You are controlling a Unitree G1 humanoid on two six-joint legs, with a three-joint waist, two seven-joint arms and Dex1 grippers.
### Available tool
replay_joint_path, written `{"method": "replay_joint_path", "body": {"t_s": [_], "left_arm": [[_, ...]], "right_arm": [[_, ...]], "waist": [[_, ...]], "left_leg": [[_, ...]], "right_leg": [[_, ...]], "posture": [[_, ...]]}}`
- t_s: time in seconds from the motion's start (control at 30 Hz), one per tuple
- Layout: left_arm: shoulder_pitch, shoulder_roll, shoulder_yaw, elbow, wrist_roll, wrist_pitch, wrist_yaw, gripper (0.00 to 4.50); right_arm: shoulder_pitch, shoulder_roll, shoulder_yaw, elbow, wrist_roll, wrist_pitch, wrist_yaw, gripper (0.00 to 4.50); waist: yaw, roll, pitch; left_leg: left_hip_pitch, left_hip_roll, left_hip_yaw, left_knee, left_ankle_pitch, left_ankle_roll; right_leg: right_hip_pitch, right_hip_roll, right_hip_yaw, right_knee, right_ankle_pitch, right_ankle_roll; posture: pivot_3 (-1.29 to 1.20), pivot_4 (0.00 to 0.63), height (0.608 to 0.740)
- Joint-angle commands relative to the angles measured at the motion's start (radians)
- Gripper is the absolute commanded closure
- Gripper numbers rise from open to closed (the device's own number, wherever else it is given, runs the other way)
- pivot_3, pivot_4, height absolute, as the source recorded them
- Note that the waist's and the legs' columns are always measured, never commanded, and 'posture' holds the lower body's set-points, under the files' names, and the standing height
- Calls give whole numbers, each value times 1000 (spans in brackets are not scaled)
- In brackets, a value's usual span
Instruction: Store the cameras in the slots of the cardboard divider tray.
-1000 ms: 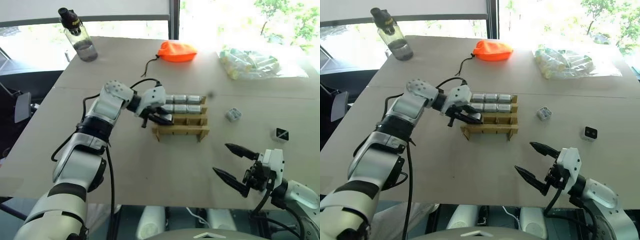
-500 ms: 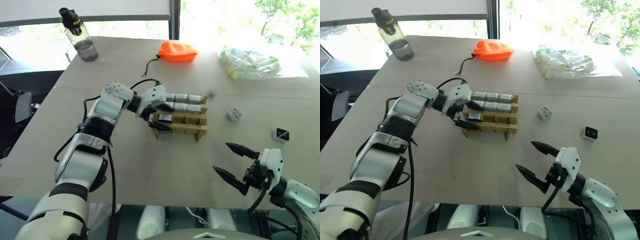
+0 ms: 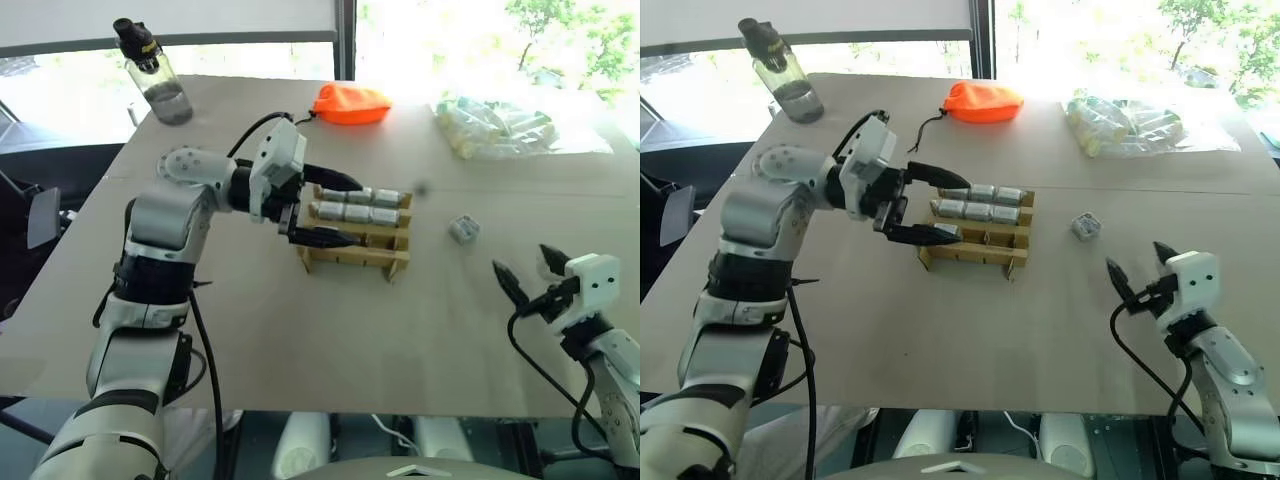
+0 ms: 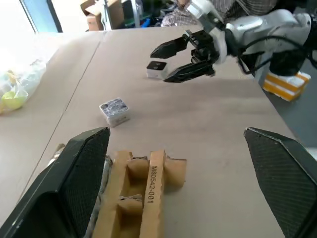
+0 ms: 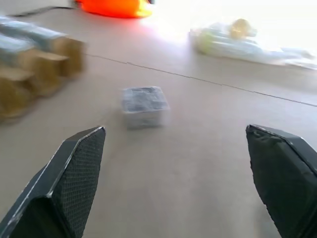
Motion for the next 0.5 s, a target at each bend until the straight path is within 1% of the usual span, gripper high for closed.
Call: {"method": "replay_joint_path", "body": {"t_s": [0.03,0.13,0.23,0.37,0.5], "left_arm": [[34,22,83,-134,-61,70,112,14],[88,45,106,-214,-88,106,163,14],[146,95,105,-272,-94,112,172,14],[174,131,109,-298,-118,118,181,14],[183,165,100,-306,-132,118,169,14]], "right_arm": [[-32,64,-47,15,-105,40,-208,0],[-56,125,-69,28,-115,100,-303,0],[-85,182,-109,35,-70,175,-362,0],[-108,195,-121,44,-54,212,-368,0],[-126,184,-101,53,-58,240,-354,0]], "waist": [[2,0,0],[1,0,0],[-1,0,0],[-1,1,0],[-2,1,0]], "left_leg": [[0,0,0,0,0,0],[0,0,0,0,0,0],[0,0,1,0,0,0],[1,0,1,-1,0,0],[1,0,2,-1,0,0]], "right_leg": [[0,0,1,0,0,0],[0,-1,2,0,0,0],[0,0,4,0,0,0],[0,0,4,0,0,0],[0,0,4,0,0,0]], "posture": [[0,150,726],[0,150,726],[0,150,726],[0,150,726],[0,150,726]]}}
